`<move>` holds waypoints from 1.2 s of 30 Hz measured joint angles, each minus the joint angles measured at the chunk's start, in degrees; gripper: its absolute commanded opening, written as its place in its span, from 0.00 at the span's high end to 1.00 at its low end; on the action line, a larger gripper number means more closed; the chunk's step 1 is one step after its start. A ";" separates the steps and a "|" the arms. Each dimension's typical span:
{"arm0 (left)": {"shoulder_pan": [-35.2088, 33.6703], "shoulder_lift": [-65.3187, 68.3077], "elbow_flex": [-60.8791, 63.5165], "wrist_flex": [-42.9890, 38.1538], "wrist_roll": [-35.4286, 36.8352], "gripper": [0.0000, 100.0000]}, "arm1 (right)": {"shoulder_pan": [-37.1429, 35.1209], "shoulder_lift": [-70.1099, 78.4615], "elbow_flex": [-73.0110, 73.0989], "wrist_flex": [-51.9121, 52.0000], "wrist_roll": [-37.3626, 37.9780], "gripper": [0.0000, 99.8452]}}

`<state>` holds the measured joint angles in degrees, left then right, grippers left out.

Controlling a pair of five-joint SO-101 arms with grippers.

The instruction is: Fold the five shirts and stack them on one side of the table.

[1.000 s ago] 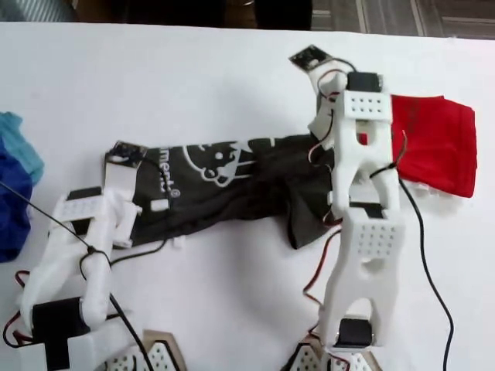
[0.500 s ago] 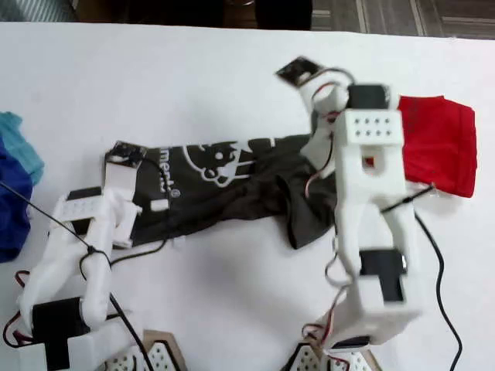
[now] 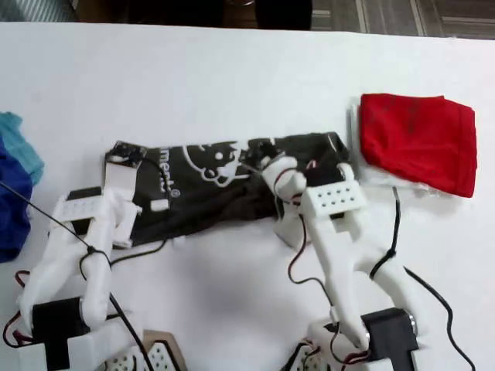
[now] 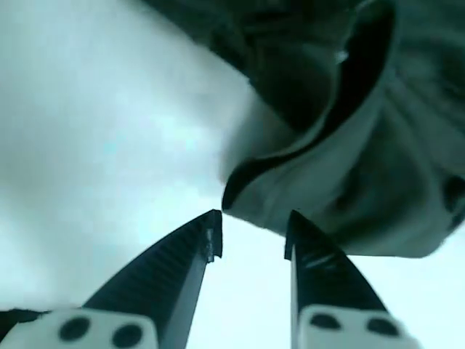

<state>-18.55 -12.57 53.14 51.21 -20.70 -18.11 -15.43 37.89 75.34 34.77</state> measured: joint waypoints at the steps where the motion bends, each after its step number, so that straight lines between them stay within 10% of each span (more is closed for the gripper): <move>1: 0.00 0.00 0.00 0.00 0.00 0.97 | -0.53 -0.09 0.79 0.00 -0.09 0.85; 36: 0.00 0.00 0.00 0.00 0.00 0.97 | 4.92 6.07 9.14 -16.09 -0.18 0.85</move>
<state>-18.55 -12.57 53.14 51.21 -20.70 -13.19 -9.36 47.03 59.25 34.59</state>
